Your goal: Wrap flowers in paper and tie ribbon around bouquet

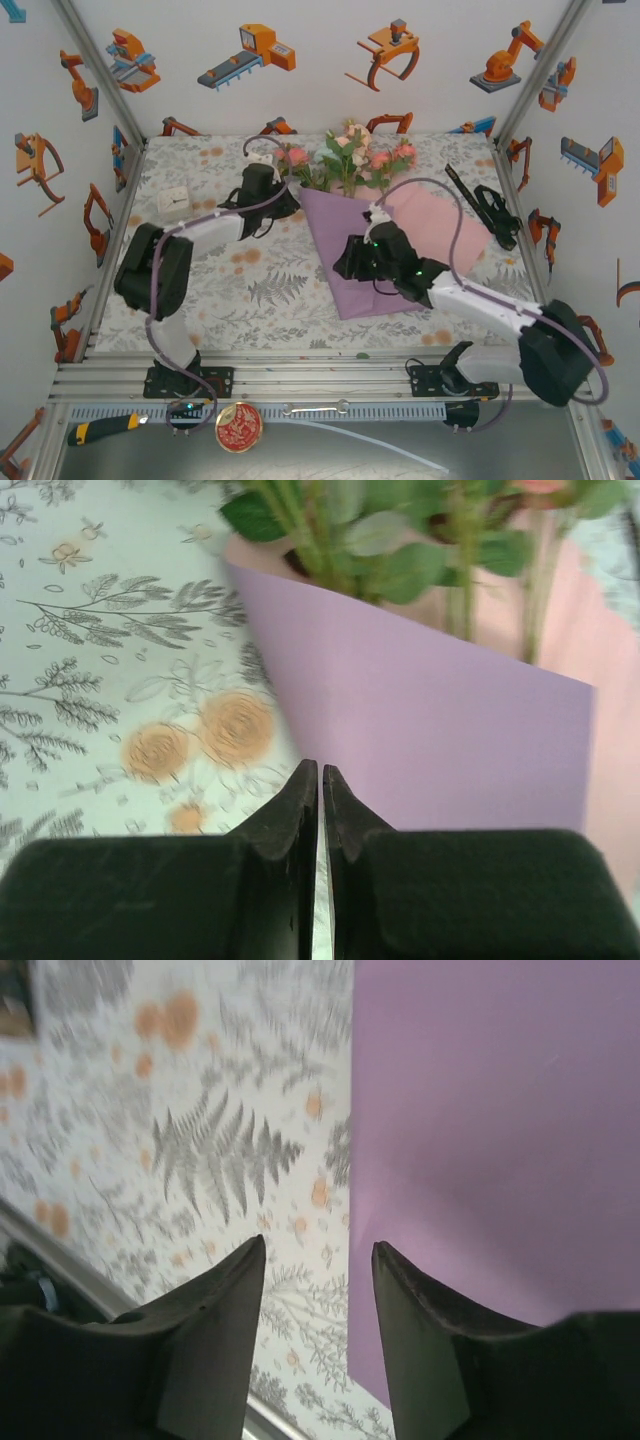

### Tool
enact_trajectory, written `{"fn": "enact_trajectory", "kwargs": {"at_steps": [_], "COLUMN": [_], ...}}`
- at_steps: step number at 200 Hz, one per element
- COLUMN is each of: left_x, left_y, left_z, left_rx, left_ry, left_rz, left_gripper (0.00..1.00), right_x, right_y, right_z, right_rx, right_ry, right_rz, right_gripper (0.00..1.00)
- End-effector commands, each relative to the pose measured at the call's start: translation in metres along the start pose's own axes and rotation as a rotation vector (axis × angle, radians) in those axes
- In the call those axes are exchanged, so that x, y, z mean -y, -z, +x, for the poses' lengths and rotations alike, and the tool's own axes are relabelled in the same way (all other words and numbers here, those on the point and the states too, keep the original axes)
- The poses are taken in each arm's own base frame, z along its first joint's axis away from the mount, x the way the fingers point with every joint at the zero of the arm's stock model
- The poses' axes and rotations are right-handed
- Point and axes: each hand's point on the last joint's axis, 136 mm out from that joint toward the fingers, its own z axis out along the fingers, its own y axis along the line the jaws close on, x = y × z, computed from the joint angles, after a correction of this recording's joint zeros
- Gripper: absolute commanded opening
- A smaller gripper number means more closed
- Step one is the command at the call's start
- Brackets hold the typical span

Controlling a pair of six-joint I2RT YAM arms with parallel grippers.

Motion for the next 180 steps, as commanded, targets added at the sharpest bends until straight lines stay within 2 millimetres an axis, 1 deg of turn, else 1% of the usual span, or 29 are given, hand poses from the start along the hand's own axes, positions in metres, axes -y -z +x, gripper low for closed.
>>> {"fn": "enact_trajectory", "kwargs": {"at_steps": [1,9,13,19,26,34,47,63,78,83,97,109,123,135,156,165,174,180], "left_x": [0.044,0.059,0.068,0.081,0.096,0.11,0.133,0.157,0.174,0.177,0.186,0.188,0.185,0.182,0.173,0.169,0.165,0.163], "left_y": [0.033,0.04,0.043,0.046,0.049,0.05,0.047,0.036,0.024,0.02,0.011,0.004,-0.004,-0.009,-0.017,-0.018,-0.019,-0.019], "left_z": [0.021,0.038,0.045,0.058,0.072,0.086,0.107,0.133,0.157,0.165,0.181,0.195,0.208,0.217,0.231,0.235,0.237,0.239], "left_rx": [-0.03,-0.055,-0.066,-0.088,-0.111,-0.135,-0.17,-0.212,-0.254,-0.268,-0.296,-0.324,-0.35,-0.364,-0.389,-0.395,-0.397,-0.399], "left_ry": [-0.084,-0.106,-0.113,-0.126,-0.145,-0.162,-0.189,-0.223,-0.25,-0.258,-0.273,-0.293,-0.312,-0.333,-0.357,-0.359,-0.36,-0.36], "left_rz": [0.074,0.101,0.123,0.15,0.179,0.203,0.242,0.278,0.306,0.313,0.341,0.347,0.339,0.332,0.306,0.296,0.29,0.288], "left_gripper": [0.13,0.13,0.13,0.13,0.13,0.13,0.13,0.13,0.11,0.11,0.1,0.1,0.1,0.1,0.09,0.09,0.08,0.08], "right_x": [0.057,0.084,0.098,0.121,0.146,0.172,0.202,0.233,0.26,0.268,0.286,0.298,0.31,0.316,0.332,0.335,0.334,0.334], "right_y": [0.031,0.047,0.059,0.074,0.093,0.113,0.134,0.153,0.17,0.173,0.177,0.175,0.164,0.152,0.137,0.131,0.12,0.117], "right_z": [-0.025,-0.033,-0.038,-0.041,-0.042,-0.044,-0.042,-0.035,-0.028,-0.027,-0.026,-0.029,-0.031,-0.033,-0.028,-0.029,-0.031,-0.032], "right_rx": [0.124,0.168,0.197,0.222,0.25,0.283,0.315,0.324,0.307,0.299,0.287,0.28,0.246,0.206,0.147,0.136,0.116,0.108], "right_ry": [-0.068,-0.106,-0.126,-0.158,-0.199,-0.253,-0.333,-0.419,-0.479,-0.488,-0.509,-0.511,-0.513,-0.503,-0.513,-0.507,-0.496,-0.497], "right_rz": [0.19,0.282,0.333,0.418,0.512,0.596,0.655,0.713,0.79,0.806,0.837,0.842,0.826,0.799,0.793,0.771,0.718,0.702], "right_gripper": [0.53,0.57,0.59,0.62,0.73,0.79,0.81,0.84,0.86,0.87,0.87,0.87,0.86,0.85,0.85,0.84,0.83,0.82]}}
